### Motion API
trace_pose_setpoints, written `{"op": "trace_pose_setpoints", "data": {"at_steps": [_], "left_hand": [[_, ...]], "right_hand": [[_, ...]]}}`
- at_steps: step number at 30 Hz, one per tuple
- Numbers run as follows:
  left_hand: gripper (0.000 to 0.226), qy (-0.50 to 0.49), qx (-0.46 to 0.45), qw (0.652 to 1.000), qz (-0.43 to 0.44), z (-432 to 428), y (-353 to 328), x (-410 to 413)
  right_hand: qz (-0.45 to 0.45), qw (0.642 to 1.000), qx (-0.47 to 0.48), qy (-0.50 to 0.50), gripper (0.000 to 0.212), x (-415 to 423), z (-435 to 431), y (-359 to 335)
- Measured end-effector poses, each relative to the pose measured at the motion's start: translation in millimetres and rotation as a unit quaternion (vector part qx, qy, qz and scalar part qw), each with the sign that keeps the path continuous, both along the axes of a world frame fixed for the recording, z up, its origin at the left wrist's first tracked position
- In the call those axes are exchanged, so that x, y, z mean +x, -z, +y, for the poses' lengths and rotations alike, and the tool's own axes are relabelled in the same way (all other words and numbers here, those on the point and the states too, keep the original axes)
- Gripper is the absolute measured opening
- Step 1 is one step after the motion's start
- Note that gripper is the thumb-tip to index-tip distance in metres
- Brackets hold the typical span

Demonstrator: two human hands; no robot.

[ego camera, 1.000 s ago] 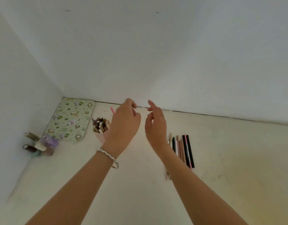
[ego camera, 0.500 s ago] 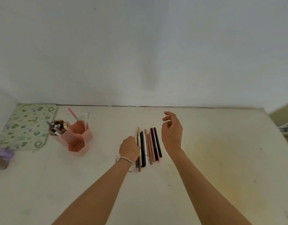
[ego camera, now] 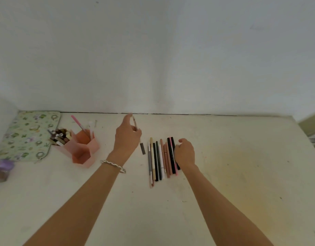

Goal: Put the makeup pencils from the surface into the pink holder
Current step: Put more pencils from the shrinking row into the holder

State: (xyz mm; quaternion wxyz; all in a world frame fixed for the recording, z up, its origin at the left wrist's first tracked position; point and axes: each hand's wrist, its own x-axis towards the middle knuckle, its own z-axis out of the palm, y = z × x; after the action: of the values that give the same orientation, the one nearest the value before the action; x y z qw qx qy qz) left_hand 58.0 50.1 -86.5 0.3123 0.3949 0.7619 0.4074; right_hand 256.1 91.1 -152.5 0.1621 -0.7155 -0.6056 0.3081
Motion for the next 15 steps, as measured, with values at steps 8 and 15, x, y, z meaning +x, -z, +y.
{"op": "trace_pose_setpoints", "data": {"at_steps": [8,15], "left_hand": [[0.053,-0.020,0.081,0.996,0.021,-9,-24,-17],[0.031,-0.103,0.172,0.957,0.211,-24,-60,-101]], "right_hand": [[-0.003,1.000,-0.028,-0.012,0.026,-11,-8,12],[0.221,0.966,0.125,0.051,0.022,-40,11,-46]]}}
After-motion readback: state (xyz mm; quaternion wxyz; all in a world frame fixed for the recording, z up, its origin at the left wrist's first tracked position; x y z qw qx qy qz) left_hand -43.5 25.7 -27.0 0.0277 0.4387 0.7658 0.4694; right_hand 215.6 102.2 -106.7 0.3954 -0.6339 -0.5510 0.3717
